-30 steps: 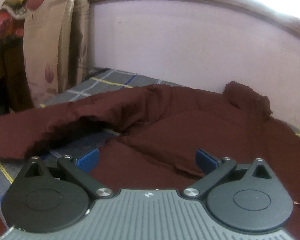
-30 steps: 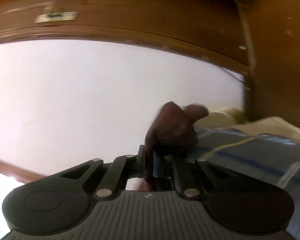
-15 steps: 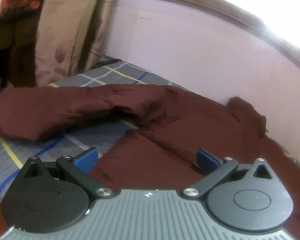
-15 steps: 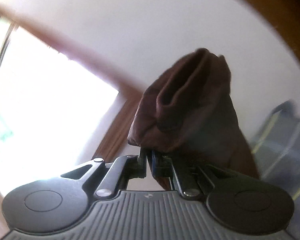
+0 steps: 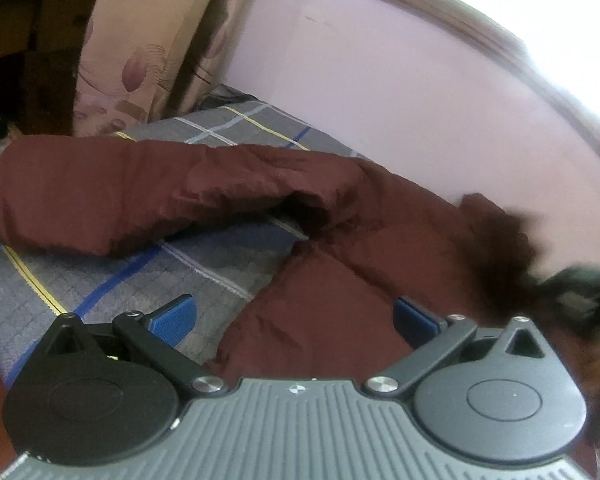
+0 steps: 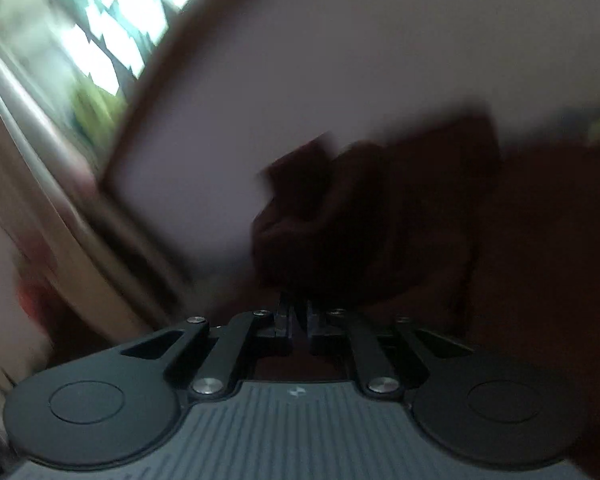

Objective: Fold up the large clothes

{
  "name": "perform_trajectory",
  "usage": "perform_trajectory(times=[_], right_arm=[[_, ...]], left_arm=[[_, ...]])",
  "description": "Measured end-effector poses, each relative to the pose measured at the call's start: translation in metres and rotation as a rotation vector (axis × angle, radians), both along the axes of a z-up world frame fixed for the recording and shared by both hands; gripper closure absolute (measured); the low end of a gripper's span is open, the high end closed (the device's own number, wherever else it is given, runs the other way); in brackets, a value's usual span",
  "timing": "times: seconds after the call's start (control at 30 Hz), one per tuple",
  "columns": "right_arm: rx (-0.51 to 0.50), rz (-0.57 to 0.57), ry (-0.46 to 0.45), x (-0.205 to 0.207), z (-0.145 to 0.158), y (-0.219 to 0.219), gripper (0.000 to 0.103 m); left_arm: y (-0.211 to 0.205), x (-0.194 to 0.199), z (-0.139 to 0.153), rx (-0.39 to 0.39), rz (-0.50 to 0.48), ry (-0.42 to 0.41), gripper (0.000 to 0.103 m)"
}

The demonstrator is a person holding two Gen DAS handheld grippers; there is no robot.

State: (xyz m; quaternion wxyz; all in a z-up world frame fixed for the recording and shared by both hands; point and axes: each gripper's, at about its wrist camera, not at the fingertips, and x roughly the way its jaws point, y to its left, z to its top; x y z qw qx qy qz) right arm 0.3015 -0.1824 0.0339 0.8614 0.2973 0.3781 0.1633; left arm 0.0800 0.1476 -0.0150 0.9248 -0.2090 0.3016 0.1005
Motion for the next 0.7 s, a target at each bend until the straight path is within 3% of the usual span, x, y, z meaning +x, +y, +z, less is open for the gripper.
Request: perform_trajectory(times=[0.1, 0.23, 0.27, 0.33, 0.4, 0.43, 0.5, 0.57, 0.6, 0.7], right_arm=[[-0.115, 0.05, 0.077, -0.016, -0.036, 0.03, 0.094], [-0.06, 0.009, 0.038, -0.034, -0.041, 0.018, 0.089], [-0.03, 0.003, 0.02, -0.04, -0.037, 0.013, 0.083], [0.031, 0.002, -0.026, -0.052, -0.028, 0.0, 0.06], [0.051, -0.001, -0.074, -0.072, -0.024, -0.006, 0.028], [0.032, 0.0, -0.092, -0.082, -0.02, -0.004, 0.027], [-0.142, 0.008, -0.127, -0.102, -0.01, 0.006, 0.027], [-0.436, 0.013, -0.162, -0.122, -0.013, 0.022, 0.027], [-0.524, 0.021, -0.186, -0.129, -0.016, 0.026, 0.027], [-0.648, 0.041, -0.193, -0.142, -0.028, 0.027, 0.028]], left_arm=[[0.003, -0.003, -0.003, 0.019, -0.01, -0.001, 0.0], [0.013, 0.001, -0.01, 0.017, -0.028, 0.02, 0.0], [0.017, 0.001, -0.012, 0.005, -0.031, 0.018, 0.0], [0.027, 0.0, -0.014, -0.022, -0.029, 0.009, 0.0], [0.041, -0.001, -0.017, -0.057, -0.021, 0.001, 0.0], [0.047, -0.001, -0.019, -0.075, -0.008, -0.001, 0.0], [0.064, -0.004, -0.022, -0.135, 0.027, -0.017, 0.0], [0.083, -0.009, -0.027, -0.206, 0.077, -0.04, 0.0], [0.092, -0.013, -0.03, -0.243, 0.115, -0.056, 0.0], [0.118, -0.019, -0.039, -0.343, 0.19, -0.075, 0.001]])
